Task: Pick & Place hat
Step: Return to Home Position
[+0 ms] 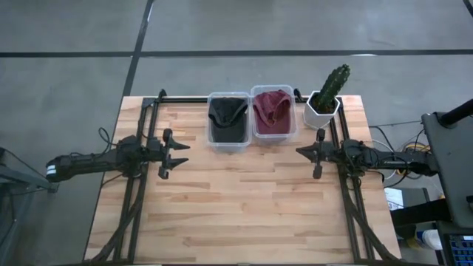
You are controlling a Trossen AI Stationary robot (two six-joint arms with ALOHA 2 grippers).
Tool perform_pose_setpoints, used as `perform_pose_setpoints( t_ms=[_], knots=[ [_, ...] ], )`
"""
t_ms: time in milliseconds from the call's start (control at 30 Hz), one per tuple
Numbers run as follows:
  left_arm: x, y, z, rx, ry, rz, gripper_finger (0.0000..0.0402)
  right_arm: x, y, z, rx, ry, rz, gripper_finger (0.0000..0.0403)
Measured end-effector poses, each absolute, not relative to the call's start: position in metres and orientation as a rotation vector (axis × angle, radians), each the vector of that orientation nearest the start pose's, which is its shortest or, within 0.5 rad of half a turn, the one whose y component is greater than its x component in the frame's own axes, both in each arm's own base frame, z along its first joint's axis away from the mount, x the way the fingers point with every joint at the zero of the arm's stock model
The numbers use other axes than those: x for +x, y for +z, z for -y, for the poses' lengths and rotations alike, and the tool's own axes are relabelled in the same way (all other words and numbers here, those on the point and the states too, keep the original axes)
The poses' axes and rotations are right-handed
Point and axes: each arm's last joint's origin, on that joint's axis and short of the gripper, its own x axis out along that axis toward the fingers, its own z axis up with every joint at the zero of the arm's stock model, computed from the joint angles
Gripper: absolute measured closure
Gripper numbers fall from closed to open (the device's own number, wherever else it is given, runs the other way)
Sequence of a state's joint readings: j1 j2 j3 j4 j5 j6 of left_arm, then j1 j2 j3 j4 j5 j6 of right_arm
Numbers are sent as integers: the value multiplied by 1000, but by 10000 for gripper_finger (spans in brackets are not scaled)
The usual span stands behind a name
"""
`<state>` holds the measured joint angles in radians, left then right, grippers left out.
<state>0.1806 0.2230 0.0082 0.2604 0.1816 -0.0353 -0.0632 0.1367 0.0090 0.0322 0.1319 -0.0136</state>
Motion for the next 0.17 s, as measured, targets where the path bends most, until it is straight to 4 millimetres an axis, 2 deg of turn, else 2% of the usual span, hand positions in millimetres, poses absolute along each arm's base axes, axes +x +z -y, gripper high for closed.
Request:
perform_pose_setpoints(
  t_ms=[167],
  knots=[
    [110,172,-15,-80,-3,42,188,105,158,10,-84,-188,-113,394]
  ],
)
